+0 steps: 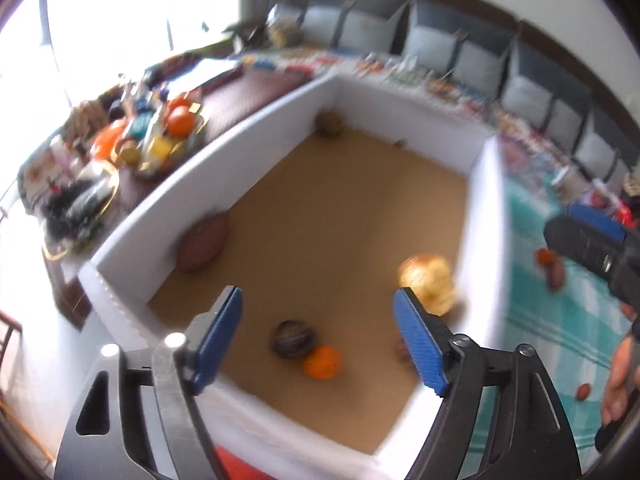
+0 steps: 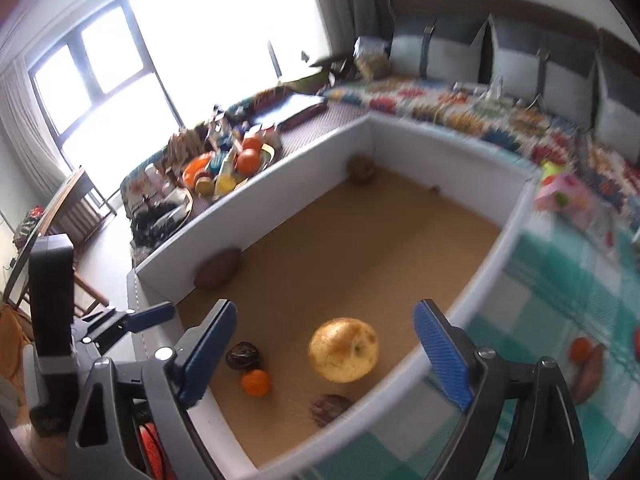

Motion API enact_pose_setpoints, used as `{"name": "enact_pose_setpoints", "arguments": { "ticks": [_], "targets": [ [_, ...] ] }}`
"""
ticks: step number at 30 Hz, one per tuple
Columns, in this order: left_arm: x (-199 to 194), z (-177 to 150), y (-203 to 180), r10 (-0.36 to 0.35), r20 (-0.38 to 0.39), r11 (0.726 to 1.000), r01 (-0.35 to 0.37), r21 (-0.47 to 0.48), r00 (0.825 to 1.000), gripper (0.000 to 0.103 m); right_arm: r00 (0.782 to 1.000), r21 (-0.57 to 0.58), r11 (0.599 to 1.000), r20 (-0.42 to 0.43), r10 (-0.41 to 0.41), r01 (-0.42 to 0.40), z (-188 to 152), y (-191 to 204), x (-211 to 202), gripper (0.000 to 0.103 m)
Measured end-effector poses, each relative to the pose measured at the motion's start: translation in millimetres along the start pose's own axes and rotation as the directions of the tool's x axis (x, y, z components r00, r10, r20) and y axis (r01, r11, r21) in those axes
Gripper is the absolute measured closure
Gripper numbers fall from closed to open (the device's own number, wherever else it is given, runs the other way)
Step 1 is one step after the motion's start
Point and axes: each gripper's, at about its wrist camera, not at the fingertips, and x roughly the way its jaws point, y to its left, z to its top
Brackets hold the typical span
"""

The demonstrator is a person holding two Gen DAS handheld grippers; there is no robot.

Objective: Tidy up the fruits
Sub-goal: 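Open both tools to drop the fruits and return them to the sheet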

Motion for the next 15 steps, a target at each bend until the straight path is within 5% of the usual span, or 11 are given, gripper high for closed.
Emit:
{"name": "enact_pose_setpoints", "arguments": {
  "ticks": [4, 8, 12, 15],
  "targets": [
    [-36.2, -9.0, -59.9, -0.135, 0.067, 0.989, 0.130, 0.076, 0.989, 0.018, 0.990, 0.039, 0.992, 0.067, -0.122, 0.120, -40.5, -61.1, -65.1, 0.002],
    [-51.1, -31.1, -132.1, -0.272, 0.038, 0.947, 0.260, 0.191, 0.962, 0.016, 0.958, 0.144, 0.951, 0.046, -0.282, 0.273, -109.8, -142.1, -111.1, 0.002],
    [-22.2, -67.1, -205.1, -0.332, -0.089, 0.894, 0.343, 0.287, 0.939, 0.015, 0.875, 0.203, 0.852, -0.080, -0.477, 0.483, -200.1, -227.7, -136.6, 0.002],
    [16.7, -90.6, -242.5, -0.303, -0.144, 0.890, 0.334, 0.309, 0.942, 0.015, 0.812, 0.270, 0.767, -0.165, -0.559, 0.583, -258.6, -278.4, -157.5, 0.002]
  ]
}}
